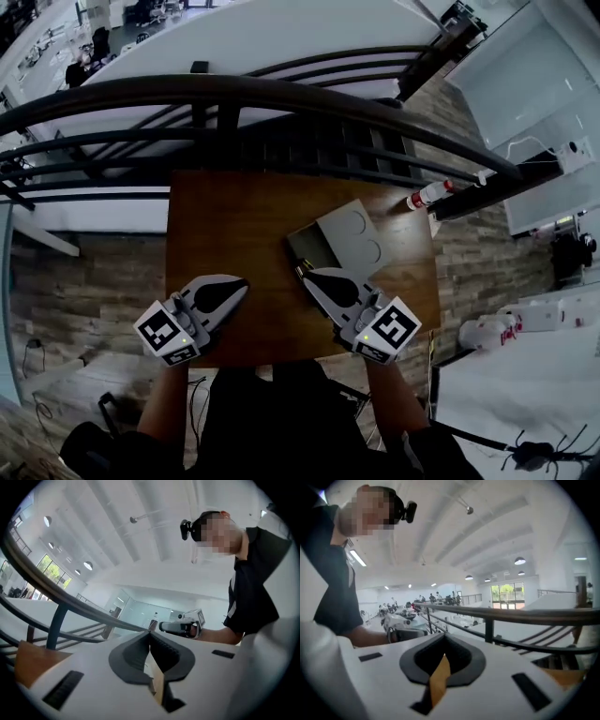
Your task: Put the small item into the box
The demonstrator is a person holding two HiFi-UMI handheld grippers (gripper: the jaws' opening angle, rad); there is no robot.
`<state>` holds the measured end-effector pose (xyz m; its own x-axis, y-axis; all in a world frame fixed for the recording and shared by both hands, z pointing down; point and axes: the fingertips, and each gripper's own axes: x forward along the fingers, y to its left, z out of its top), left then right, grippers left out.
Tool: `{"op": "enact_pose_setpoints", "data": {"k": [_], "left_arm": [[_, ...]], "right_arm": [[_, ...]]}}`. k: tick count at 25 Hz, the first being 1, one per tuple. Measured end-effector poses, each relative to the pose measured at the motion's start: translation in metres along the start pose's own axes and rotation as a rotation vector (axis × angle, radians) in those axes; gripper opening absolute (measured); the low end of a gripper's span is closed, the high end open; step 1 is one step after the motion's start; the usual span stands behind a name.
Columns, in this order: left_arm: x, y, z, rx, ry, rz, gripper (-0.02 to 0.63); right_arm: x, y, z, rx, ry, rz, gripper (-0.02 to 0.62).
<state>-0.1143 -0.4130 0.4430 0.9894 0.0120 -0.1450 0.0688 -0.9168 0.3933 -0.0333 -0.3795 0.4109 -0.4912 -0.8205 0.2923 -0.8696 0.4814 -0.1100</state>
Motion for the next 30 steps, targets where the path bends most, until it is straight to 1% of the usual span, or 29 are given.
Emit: {"op": "enact_pose_setpoints", "data": {"k": [3, 7, 9, 11, 15, 17, 20, 22, 26, 28, 30], "left_arm": [[-0.003, -0.015, 0.024, 0.051, -0.003, -0.012, 0.015], [-0.001, -0.058, 0.05, 0.136, -0.007, -0.017, 0.015], [0.002, -0.084, 0.052, 0.153, -0.009, -0.024, 0.015], [0.006, -0.116, 0.047, 0.157, -0.014, -0.025, 0.015], [0.014, -0.194, 0.034, 0.192, -0.005, -0.017, 0.015], [0.017, -0.228, 0.025, 0.195, 0.004, -0.016, 0.015], [0.021, -0.271, 0.005, 0.189, 0.022, -0.018, 0.015], [0.018, -0.295, -0.01, 0.183, 0.035, -0.002, 0.015], [0.016, -0.332, -0.039, 0.162, 0.043, 0.034, 0.015], [0.017, -0.346, -0.054, 0.149, 0.073, 0.037, 0.015], [0.018, -0.361, -0.063, 0.147, 0.109, 0.033, 0.015]], "right_arm": [[-0.026, 0.027, 0.04, -0.013, -0.139, 0.075, 0.011], [-0.091, 0.052, 0.078, -0.111, -0.298, 0.085, 0.011], [-0.129, 0.061, 0.083, -0.158, -0.37, 0.079, 0.011], [-0.17, 0.071, 0.078, -0.181, -0.428, 0.076, 0.011], [-0.248, 0.089, 0.067, -0.161, -0.532, 0.067, 0.011], [-0.279, 0.098, 0.058, -0.145, -0.553, 0.068, 0.011], [-0.319, 0.108, 0.037, -0.124, -0.55, 0.054, 0.011], [-0.341, 0.116, 0.019, -0.106, -0.546, 0.049, 0.011], [-0.378, 0.124, -0.01, -0.095, -0.55, 0.054, 0.011], [-0.391, 0.13, -0.021, -0.086, -0.567, 0.058, 0.011], [-0.401, 0.138, -0.031, -0.051, -0.577, 0.069, 0.011]]}}
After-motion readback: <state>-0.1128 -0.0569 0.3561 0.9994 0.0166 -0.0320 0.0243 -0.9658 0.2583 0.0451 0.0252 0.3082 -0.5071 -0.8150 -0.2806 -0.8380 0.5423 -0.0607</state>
